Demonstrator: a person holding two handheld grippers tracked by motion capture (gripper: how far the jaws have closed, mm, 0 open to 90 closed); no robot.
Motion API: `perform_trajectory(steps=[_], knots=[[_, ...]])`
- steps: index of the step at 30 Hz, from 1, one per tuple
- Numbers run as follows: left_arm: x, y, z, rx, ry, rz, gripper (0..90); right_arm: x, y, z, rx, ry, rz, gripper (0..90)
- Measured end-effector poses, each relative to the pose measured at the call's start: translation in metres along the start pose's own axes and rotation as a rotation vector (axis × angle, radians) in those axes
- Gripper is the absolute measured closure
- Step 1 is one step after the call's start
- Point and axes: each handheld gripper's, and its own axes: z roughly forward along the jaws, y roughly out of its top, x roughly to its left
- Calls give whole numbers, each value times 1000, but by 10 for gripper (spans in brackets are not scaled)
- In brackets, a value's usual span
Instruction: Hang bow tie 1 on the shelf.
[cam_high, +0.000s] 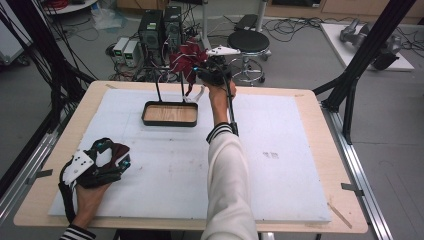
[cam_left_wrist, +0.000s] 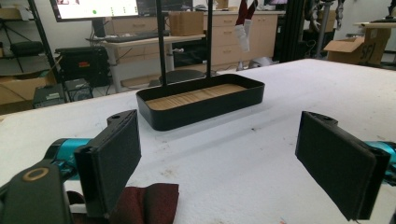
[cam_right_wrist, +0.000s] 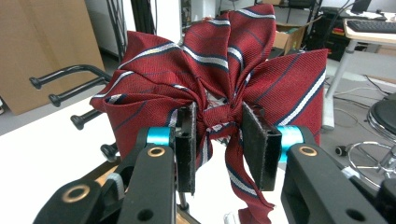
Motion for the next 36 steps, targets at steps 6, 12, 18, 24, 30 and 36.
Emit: perform_trajectory(steps=[6,12,18,24,30,36], knots=[[0,0,0,1,-1,2,145,-8,-1,-6,10,-24,5,678],[0,0,0,-1,-1,3,145,-19,-5,-14,25,-51,13,677],[0,0,0,-1,-3,5,145,-30,-18,-21,37,-74,28,676],[0,0,0,0,-2,7,145,-36,-22,-24,44,-71,44,672],[-1,0,0,0,-3,7,145,-38,-23,-24,57,-64,45,666],[-1,0,0,1,-3,8,145,-38,-24,-24,63,-59,45,658]])
